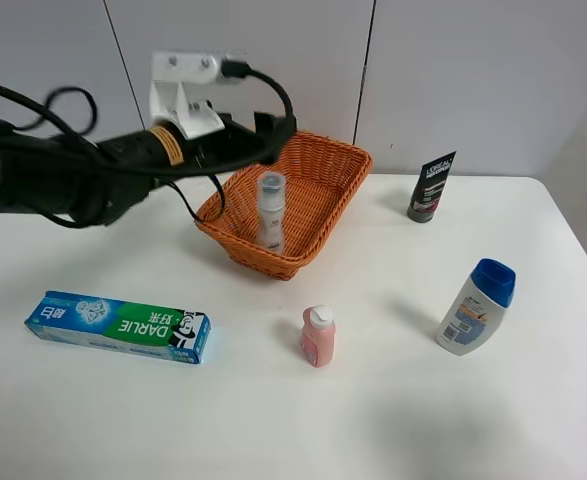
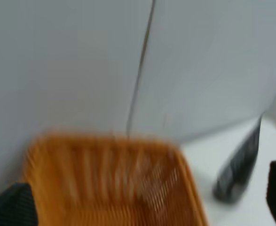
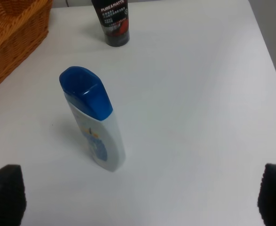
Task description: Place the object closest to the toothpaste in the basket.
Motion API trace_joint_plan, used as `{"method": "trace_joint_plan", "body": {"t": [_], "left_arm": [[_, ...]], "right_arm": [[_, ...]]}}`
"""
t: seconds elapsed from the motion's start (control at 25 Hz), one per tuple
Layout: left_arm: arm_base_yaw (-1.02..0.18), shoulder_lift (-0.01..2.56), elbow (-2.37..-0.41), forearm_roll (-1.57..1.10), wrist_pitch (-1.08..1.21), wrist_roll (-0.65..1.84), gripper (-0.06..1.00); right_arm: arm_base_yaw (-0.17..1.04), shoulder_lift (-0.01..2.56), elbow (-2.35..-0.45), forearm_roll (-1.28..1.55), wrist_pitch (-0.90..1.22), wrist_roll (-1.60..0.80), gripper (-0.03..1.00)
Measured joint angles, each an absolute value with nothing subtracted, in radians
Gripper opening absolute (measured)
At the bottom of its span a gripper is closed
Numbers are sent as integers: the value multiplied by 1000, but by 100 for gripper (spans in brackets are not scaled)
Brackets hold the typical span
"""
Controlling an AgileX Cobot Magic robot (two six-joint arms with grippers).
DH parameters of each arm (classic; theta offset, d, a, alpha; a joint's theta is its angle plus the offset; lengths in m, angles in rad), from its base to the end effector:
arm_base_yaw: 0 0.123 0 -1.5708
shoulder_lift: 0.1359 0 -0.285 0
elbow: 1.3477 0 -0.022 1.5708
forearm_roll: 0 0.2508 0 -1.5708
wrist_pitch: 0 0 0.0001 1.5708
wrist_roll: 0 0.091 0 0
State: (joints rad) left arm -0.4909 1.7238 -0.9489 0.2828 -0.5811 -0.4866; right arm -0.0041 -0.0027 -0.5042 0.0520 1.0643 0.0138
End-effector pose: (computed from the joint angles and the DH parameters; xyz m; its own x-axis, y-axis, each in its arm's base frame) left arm 0.3270 -0.1906 0.2427 -0.2541 -0.1396 -0.9571 0.5545 0.7898 -0.2624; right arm -0.0059 0.0042 0.2782 -0.4536 0.0409 -0.8903 -0.0187 0.9983 0.0554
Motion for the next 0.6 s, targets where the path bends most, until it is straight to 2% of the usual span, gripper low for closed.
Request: {"method": "trace_joint_plan", "body": {"t": [0.2,0.6], "left_arm": [[-386,1427,-951,290,-322,-471,99],[-187,819,-951,337,425,-422,99]], "right_arm": [[-4,-3,-504,52,1064,14,99],[-4,-3,-504,52,1064,14,99]]}}
